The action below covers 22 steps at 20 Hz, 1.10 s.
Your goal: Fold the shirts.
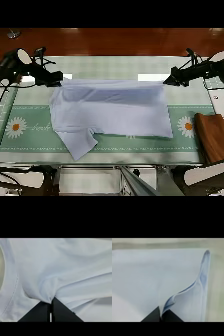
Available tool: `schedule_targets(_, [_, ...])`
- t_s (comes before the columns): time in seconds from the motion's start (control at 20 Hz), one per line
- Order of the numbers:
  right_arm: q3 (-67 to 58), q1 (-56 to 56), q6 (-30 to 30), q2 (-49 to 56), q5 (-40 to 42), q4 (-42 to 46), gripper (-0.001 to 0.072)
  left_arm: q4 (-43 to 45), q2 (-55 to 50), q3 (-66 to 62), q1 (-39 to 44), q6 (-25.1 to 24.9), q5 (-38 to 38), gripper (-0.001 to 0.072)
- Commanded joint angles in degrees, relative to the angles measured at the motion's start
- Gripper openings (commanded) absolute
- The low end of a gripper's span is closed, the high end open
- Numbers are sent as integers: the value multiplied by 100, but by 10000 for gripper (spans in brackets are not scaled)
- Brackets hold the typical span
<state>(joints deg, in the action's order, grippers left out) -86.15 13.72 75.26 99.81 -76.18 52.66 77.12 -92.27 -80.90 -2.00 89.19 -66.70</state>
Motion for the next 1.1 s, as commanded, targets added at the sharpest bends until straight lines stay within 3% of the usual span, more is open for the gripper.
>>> schedule_targets(0.0, [341,2,37,-2,-251,389,23,2,-20,306,-72,-393,-507,19])
schedule_targets(0.25, [820,-162,35,2,118,433,24,-136,-275,391,-85,-389,-863,21])
schedule_targets(0.3, [817,-229,37,0,94,442,69,-140,-306,391,-85,-385,-968,101])
schedule_targets(0.35, [813,-299,44,-4,-55,407,360,-129,-317,378,-92,-385,-1099,433])
schedule_targets(0.4, [758,-339,26,-4,-278,426,630,-107,-313,341,-116,-348,-1257,694])
schedule_targets(0.5, [682,-295,149,-151,-667,496,617,-109,-227,280,-238,-184,-1613,703])
schedule_targets(0.6, [723,-72,299,-584,-896,1054,616,-120,138,433,-492,306,-1851,703])
schedule_targets(0.75, [1644,492,341,-1641,-448,1408,617,-68,1128,1325,-1019,37,-1840,703])
schedule_targets(0.9, [3469,1040,70,-2986,531,428,616,-297,2199,2922,-1902,-308,-1589,702])
schedule_targets(1.05, [4892,1034,-275,-4129,1008,-339,616,-1327,3123,4435,-3071,-855,-1150,702])
